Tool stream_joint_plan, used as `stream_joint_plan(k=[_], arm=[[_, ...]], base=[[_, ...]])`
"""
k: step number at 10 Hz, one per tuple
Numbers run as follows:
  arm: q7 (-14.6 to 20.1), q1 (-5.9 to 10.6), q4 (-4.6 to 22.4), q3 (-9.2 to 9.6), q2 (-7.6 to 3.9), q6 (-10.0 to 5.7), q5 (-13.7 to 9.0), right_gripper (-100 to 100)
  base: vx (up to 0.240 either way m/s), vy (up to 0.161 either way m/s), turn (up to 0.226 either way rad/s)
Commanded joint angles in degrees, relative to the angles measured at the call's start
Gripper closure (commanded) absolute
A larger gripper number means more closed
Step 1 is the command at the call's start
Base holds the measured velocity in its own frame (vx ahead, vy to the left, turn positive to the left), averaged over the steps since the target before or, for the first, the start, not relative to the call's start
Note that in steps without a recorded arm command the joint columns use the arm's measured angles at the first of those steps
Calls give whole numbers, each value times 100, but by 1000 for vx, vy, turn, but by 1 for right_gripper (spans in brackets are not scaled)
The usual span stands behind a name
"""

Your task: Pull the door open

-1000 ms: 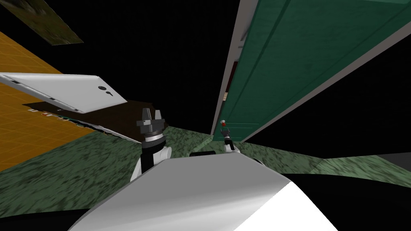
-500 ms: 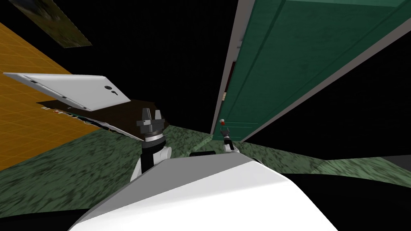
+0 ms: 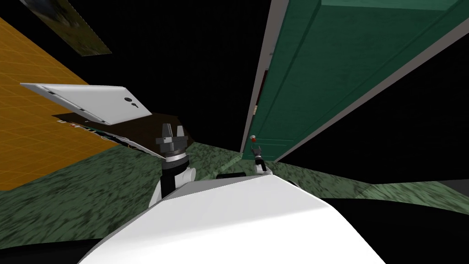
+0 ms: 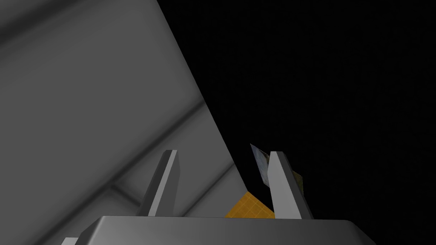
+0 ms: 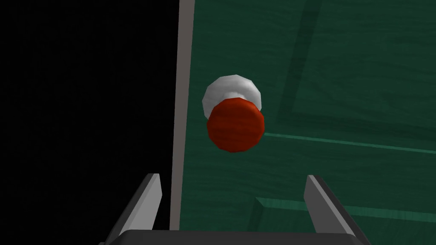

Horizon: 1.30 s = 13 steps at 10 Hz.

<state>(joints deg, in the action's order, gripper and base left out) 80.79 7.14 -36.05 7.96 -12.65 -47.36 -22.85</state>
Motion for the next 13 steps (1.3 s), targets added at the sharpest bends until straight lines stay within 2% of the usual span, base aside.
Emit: stream_joint_plan(k=[1,4,5,6,7,8,11,12,13], arm=[[284,0,-20,40,6,17,-72,-100],[614,9,-29,91,14,29,-163,-100],[533,8,-28,80,13,28,-143,-100],[672,-47,24,30,-109,-32,-185,-100],[672,-47,24,30,-109,-32,-185,-100],[780,-98,73,-20,-226,-87,-221,-100],[1002,-206,172,-122,-466,-202,-296,-100],[1058,-232,197,-148,-526,-230,-314,-100],[1010,-214,179,-129,-484,-207,-301,-100]], base=[[-54,-23,30],[-45,-28,21],[-21,-11,4],[124,29,148],[149,38,102],[154,48,161],[210,5,141],[199,-34,100],[92,-20,19]])
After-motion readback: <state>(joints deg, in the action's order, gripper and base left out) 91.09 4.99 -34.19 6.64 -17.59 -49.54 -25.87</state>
